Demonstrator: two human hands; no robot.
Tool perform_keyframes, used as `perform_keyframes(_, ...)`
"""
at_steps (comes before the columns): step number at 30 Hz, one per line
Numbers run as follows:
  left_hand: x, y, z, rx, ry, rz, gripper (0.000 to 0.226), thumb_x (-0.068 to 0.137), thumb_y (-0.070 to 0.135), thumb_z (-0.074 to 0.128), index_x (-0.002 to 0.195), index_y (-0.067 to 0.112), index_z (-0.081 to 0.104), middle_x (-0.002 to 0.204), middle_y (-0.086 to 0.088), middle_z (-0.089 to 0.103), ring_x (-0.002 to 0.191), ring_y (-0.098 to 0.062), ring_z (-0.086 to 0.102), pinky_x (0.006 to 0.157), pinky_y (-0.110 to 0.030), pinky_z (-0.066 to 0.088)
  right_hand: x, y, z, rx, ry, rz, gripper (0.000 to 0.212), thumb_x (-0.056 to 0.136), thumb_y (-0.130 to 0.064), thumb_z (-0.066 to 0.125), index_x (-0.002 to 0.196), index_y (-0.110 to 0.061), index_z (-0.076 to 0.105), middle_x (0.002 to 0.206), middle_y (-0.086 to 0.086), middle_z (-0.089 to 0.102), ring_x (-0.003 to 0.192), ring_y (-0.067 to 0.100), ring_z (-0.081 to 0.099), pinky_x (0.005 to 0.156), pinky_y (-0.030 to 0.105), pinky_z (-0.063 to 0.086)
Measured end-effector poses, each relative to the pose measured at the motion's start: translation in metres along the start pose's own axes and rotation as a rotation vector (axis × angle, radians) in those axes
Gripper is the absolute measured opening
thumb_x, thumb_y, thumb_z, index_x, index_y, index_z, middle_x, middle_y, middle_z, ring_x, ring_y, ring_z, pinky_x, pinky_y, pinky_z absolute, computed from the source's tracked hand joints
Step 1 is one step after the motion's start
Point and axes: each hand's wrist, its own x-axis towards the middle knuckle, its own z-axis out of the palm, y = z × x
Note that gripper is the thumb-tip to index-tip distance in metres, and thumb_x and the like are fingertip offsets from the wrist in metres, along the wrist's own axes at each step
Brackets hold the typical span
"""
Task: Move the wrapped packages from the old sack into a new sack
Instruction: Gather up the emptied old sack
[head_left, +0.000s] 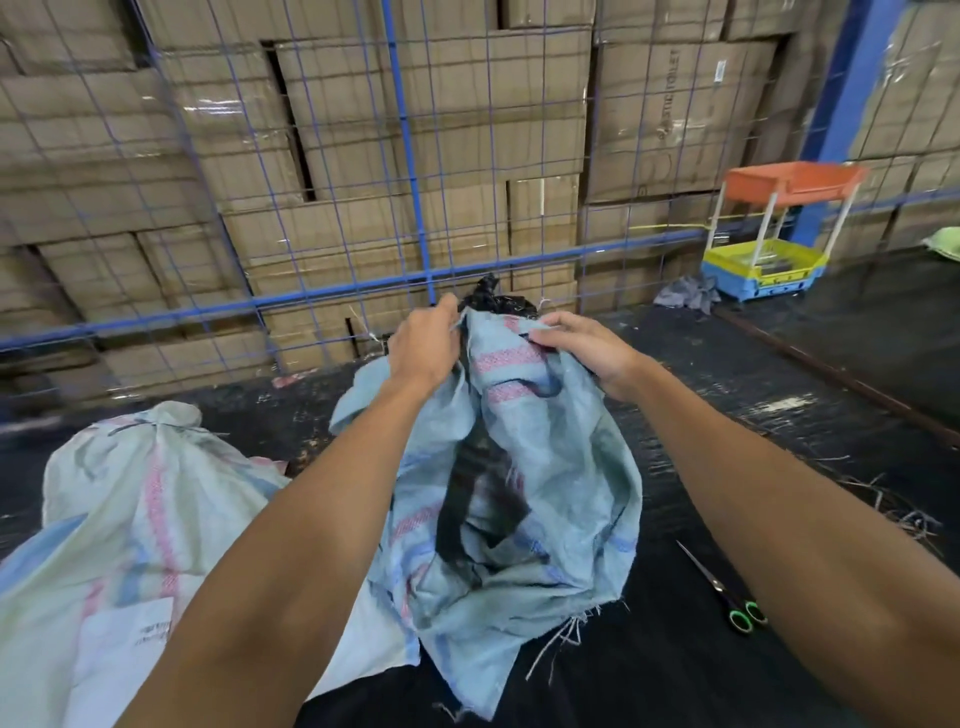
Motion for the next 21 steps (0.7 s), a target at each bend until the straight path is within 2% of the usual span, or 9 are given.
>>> perform_keyframes(3, 0.005, 0.019, -0.011, -0.098, 0.159, 0.169, 0.023, 0.09, 0.015, 0.057, 0.088, 0.021, 0.035, 0.071, 0.002, 0.047, 0.072, -0.037, 0.055, 0.055, -0.037, 0.035, 0.006, -0.015, 0.017, -0.193, -0.075, -0.011, 0.063, 0.067, -0.053, 0.084, 0.122, -0.03, 0.062, 0.119, -0.005, 0.068, 0.107, 0.017, 0.067, 0.091, 0.035, 0.053)
perform_keyframes(6, 0.008, 0.033, -0.025, -0.286, 0.038, 0.213, 0.03, 0.086, 0.028, 0.066, 0.094, 0.02, 0.039, 0.073, 0.008, 0.047, 0.073, -0.031, 0.052, 0.061, -0.04, 0.041, 0.014, -0.026, 0.028, -0.648, 0.211, -0.041, 0.018, 0.081, -0.032, 0.075, 0.09, -0.019, 0.067, 0.097, 0.006, 0.07, 0.093, 0.027, 0.066, 0.075, 0.031, 0.05)
perform_keyframes(9, 0.019, 0.02, -0.044, -0.264, -0.361, -0.055, 0.054, 0.078, 0.04, 0.079, 0.113, 0.015, 0.047, 0.1, -0.001, 0.059, 0.084, -0.024, 0.056, 0.066, -0.033, 0.04, 0.017, -0.034, 0.025, -0.467, 0.663, -0.056, 0.024, 0.085, -0.015, 0.061, 0.104, -0.027, 0.071, 0.104, 0.011, 0.072, 0.099, 0.034, 0.066, 0.079, 0.039, 0.055)
perform_keyframes(11, 0.018, 0.013, -0.05, -0.022, -0.655, -0.144, 0.047, 0.078, 0.048, 0.078, 0.094, 0.009, 0.058, 0.092, -0.004, 0.064, 0.074, -0.022, 0.056, 0.062, -0.032, 0.04, 0.016, -0.038, 0.031, -0.412, 0.794, -0.139, 0.027, 0.084, -0.013, 0.06, 0.105, -0.029, 0.068, 0.102, 0.008, 0.072, 0.098, 0.033, 0.065, 0.079, 0.04, 0.055)
perform_keyframes(13, 0.008, 0.009, -0.047, 0.084, -0.566, -0.189, 0.037, 0.085, 0.044, 0.073, 0.082, 0.01, 0.058, 0.088, -0.01, 0.064, 0.074, -0.028, 0.06, 0.067, -0.037, 0.045, 0.023, -0.032, 0.036, -0.358, 0.675, -0.171, 0.027, 0.081, -0.014, 0.066, 0.105, -0.026, 0.065, 0.102, 0.008, 0.071, 0.098, 0.03, 0.064, 0.081, 0.039, 0.053)
perform_keyframes(14, 0.002, 0.006, -0.046, 0.094, -0.406, -0.23, 0.029, 0.089, 0.037, 0.069, 0.091, 0.009, 0.063, 0.097, -0.014, 0.066, 0.085, -0.034, 0.064, 0.073, -0.041, 0.049, 0.024, -0.03, 0.039, -0.343, 0.467, -0.174, 0.035, 0.077, -0.018, 0.074, 0.109, -0.027, 0.064, 0.107, 0.008, 0.07, 0.101, 0.028, 0.064, 0.085, 0.039, 0.054)
perform_keyframes(17, -0.012, 0.001, -0.041, 0.131, -0.03, -0.193, 0.018, 0.092, 0.02, 0.059, 0.104, 0.013, 0.069, 0.102, -0.017, 0.068, 0.098, -0.04, 0.065, 0.074, -0.043, 0.049, 0.03, -0.011, 0.046, -0.43, -0.026, -0.112, 0.083, 0.053, -0.048, 0.093, 0.123, -0.056, 0.049, 0.137, 0.003, 0.051, 0.125, 0.02, 0.052, 0.107, 0.04, 0.044)
perform_keyframes(19, -0.012, 0.006, -0.043, -0.068, -0.021, 0.041, 0.011, 0.085, 0.019, 0.06, 0.09, 0.014, 0.069, 0.084, -0.013, 0.069, 0.085, -0.035, 0.066, 0.064, -0.038, 0.043, 0.034, -0.004, 0.052, -0.404, 0.002, -0.143, 0.091, 0.057, -0.037, 0.095, 0.131, -0.055, 0.044, 0.139, -0.002, 0.053, 0.129, 0.017, 0.05, 0.106, 0.037, 0.042)
perform_keyframes(21, -0.016, 0.014, -0.046, -0.404, -0.095, 0.19, 0.008, 0.082, 0.022, 0.063, 0.083, 0.014, 0.065, 0.069, 0.0, 0.064, 0.072, -0.018, 0.066, 0.06, -0.033, 0.042, 0.034, -0.008, 0.056, -0.471, 0.152, -0.19, 0.052, 0.071, -0.013, 0.082, 0.119, -0.022, 0.064, 0.116, 0.005, 0.069, 0.111, 0.023, 0.063, 0.094, 0.039, 0.051)
